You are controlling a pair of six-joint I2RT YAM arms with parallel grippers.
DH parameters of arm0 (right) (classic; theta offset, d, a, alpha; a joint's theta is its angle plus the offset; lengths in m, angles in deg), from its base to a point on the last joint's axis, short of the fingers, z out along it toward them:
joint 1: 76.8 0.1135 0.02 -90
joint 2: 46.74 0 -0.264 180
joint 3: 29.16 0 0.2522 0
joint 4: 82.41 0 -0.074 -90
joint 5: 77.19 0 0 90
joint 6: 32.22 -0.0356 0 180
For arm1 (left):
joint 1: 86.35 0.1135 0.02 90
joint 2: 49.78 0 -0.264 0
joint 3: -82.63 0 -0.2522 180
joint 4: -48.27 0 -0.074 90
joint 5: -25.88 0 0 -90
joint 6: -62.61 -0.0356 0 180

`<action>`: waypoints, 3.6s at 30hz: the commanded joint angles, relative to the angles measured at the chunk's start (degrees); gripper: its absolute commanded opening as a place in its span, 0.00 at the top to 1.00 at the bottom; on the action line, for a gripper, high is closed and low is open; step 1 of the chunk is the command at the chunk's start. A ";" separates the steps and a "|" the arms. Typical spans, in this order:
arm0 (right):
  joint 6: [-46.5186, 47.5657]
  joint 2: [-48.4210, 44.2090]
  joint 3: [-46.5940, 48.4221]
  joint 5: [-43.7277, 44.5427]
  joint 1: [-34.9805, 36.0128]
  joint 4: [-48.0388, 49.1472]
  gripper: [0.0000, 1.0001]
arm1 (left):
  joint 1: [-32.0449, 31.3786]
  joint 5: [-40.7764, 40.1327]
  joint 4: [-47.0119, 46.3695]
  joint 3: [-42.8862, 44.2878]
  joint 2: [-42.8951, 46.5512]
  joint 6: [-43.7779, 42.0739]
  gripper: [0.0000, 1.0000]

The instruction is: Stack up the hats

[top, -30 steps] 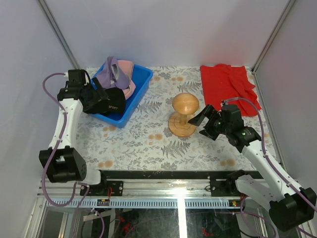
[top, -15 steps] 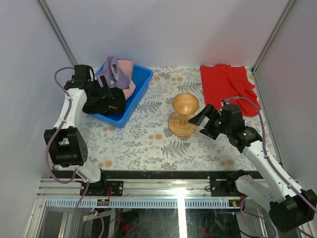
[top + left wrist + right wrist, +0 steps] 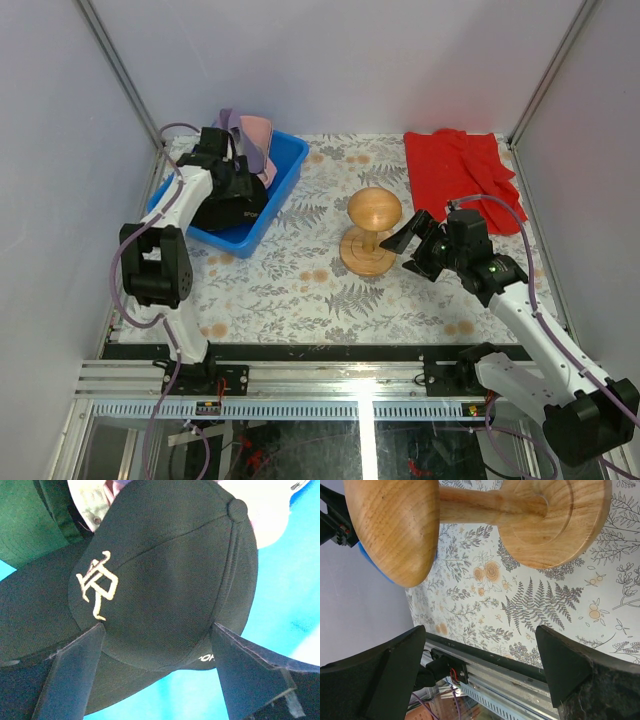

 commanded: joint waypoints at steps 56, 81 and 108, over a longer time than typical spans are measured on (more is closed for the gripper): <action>40.32 22.98 35.63 33.70 39.62 16.52 0.11 | -2.29 46.54 16.62 24.89 9.82 46.91 1.00; 47.27 41.64 55.54 43.41 39.65 15.64 0.82 | -2.45 53.29 12.58 20.41 17.49 53.28 1.00; -25.08 23.45 37.97 -17.12 8.84 39.47 1.00 | 1.93 50.14 -18.20 -8.79 33.81 38.54 0.32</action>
